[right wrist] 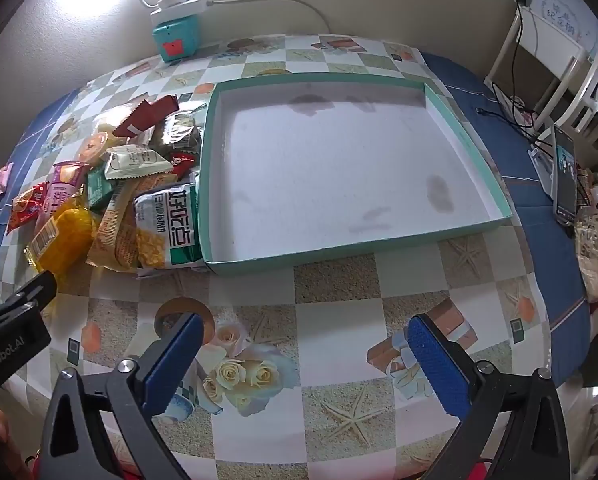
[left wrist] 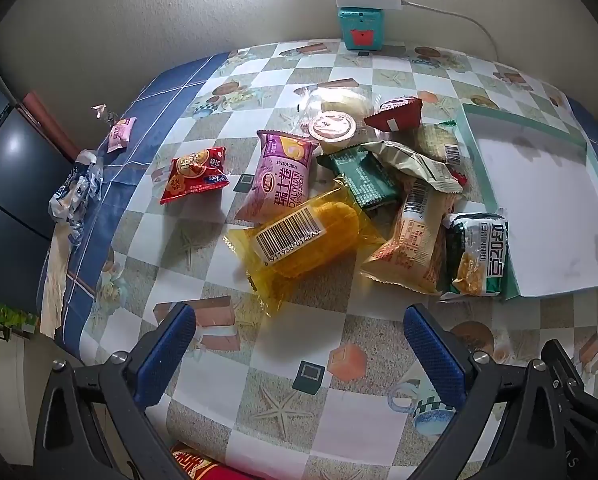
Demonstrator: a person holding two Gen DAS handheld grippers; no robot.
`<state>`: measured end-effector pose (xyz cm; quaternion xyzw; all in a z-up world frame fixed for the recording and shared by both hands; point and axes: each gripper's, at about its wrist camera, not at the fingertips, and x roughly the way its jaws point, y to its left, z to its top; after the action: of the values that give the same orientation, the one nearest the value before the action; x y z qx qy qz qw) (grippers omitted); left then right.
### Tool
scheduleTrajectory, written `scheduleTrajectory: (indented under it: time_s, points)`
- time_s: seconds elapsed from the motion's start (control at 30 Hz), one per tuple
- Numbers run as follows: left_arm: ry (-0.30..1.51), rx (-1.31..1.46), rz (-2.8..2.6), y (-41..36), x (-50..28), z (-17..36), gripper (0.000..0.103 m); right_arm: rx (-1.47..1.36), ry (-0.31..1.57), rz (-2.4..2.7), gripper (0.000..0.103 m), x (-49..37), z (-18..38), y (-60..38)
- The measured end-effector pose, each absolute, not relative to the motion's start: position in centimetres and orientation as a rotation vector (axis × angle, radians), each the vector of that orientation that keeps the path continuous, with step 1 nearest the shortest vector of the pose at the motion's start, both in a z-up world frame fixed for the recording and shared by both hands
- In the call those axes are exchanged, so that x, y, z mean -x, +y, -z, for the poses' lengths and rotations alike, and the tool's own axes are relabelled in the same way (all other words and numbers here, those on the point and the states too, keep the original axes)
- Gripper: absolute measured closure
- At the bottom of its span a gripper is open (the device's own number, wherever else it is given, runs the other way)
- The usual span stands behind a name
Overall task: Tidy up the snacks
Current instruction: 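Move both tools toward the snack pile beside the white tray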
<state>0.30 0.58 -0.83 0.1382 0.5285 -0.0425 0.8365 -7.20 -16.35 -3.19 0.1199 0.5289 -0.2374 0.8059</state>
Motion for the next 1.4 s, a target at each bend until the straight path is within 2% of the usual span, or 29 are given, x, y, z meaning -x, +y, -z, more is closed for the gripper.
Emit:
scheduleTrajectory:
  time_s: [1.4]
  points:
    - [1.146, -0.288, 0.085, 0.86, -0.46, 1.49, 0.000, -0.257, 1.136, 0.508, 0.000, 7.11, 3.47, -16.34]
